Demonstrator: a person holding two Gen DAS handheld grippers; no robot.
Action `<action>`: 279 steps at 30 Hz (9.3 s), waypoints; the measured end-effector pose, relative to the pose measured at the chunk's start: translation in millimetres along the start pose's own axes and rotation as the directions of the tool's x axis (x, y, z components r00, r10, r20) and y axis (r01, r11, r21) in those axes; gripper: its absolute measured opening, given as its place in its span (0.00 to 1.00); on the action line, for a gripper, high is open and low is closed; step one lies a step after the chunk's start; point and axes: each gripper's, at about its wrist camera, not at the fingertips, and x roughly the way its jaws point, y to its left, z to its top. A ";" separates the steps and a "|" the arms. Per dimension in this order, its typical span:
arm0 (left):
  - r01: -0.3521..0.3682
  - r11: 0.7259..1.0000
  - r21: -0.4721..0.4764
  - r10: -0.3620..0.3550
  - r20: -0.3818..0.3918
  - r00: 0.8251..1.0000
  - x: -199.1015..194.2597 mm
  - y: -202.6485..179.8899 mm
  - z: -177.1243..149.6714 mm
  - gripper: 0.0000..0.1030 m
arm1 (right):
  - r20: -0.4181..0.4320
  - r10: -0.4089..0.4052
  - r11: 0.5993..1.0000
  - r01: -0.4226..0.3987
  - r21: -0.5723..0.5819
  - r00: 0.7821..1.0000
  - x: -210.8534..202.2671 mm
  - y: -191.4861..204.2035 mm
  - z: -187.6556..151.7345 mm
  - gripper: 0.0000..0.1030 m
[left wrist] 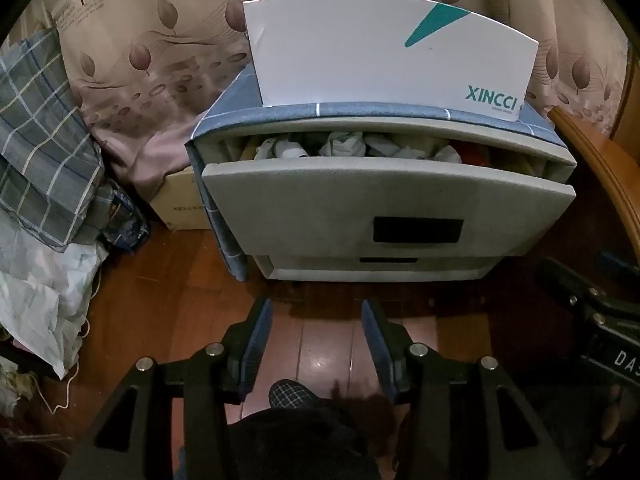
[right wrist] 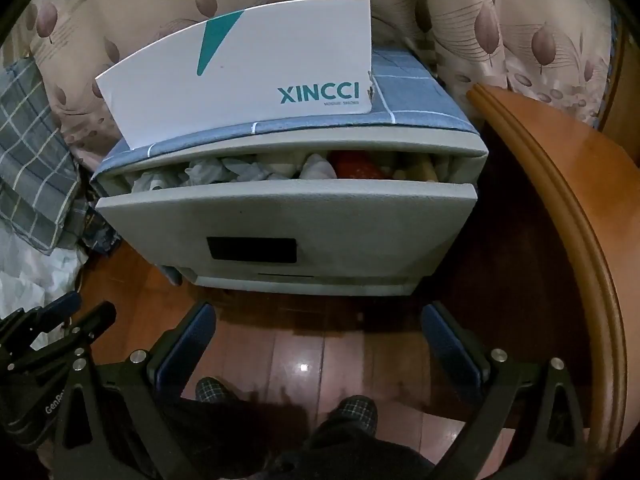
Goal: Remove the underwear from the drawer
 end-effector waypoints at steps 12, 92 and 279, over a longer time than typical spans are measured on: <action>-0.002 1.000 -0.008 0.002 -0.003 1.000 2.4 -2.7 -0.1 0.46 | -0.003 0.006 1.000 -0.006 0.012 1.000 2.8 0.1 -0.6 0.99; 0.010 1.000 0.025 -0.010 0.032 0.999 107.1 2.8 136.0 0.46 | -0.037 -0.014 0.998 0.012 -0.064 0.999 99.6 -5.3 106.3 0.99; 0.029 0.991 -0.134 -0.091 -0.483 0.871 156.5 58.2 100.9 0.19 | -0.504 0.007 1.000 0.000 0.013 0.864 132.3 -41.0 -1.6 0.40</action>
